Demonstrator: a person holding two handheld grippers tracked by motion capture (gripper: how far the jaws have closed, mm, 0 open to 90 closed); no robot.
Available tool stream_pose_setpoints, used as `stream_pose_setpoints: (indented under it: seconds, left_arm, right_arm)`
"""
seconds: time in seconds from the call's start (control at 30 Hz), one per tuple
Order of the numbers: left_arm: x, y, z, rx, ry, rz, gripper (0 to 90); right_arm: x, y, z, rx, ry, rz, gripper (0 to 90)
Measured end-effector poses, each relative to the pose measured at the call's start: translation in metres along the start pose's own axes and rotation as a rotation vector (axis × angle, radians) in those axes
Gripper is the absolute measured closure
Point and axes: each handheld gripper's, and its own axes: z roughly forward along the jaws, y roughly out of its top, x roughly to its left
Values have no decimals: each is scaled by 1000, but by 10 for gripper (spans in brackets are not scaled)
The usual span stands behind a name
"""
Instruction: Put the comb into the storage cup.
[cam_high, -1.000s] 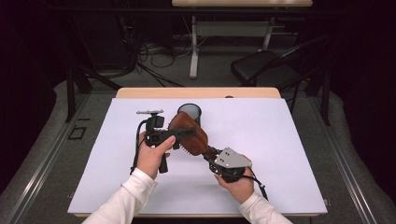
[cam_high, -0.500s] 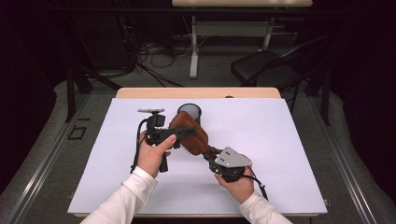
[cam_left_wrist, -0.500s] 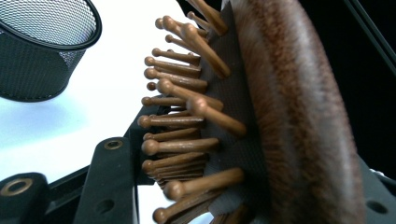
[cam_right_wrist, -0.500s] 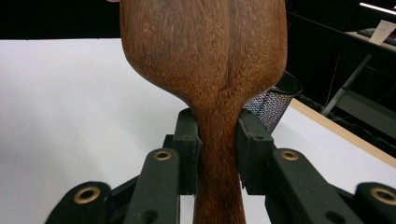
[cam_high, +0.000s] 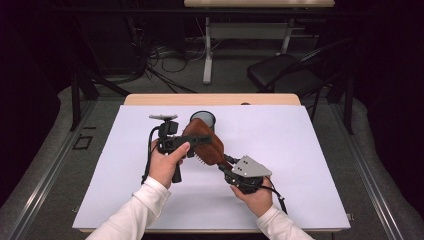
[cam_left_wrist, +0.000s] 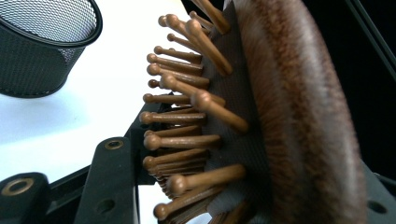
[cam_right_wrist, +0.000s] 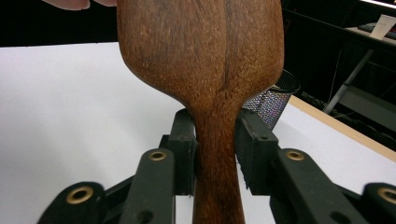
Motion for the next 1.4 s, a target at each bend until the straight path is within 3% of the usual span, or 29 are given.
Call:
stream_pose_setpoints:
  seconds: [0.3, 0.8, 1.4]
  left_arm:
    - [2, 2, 0, -9, 7, -1, 475]
    - [9, 8, -7, -44, 26, -24, 476]
    - [12, 20, -14, -92, 54, -38, 477]
  right_arm:
    - [-1, 0, 1, 4, 7, 16, 614]
    - [-3, 0, 2, 0, 14, 53, 430]
    - [-13, 4, -3, -12, 20, 132, 403]
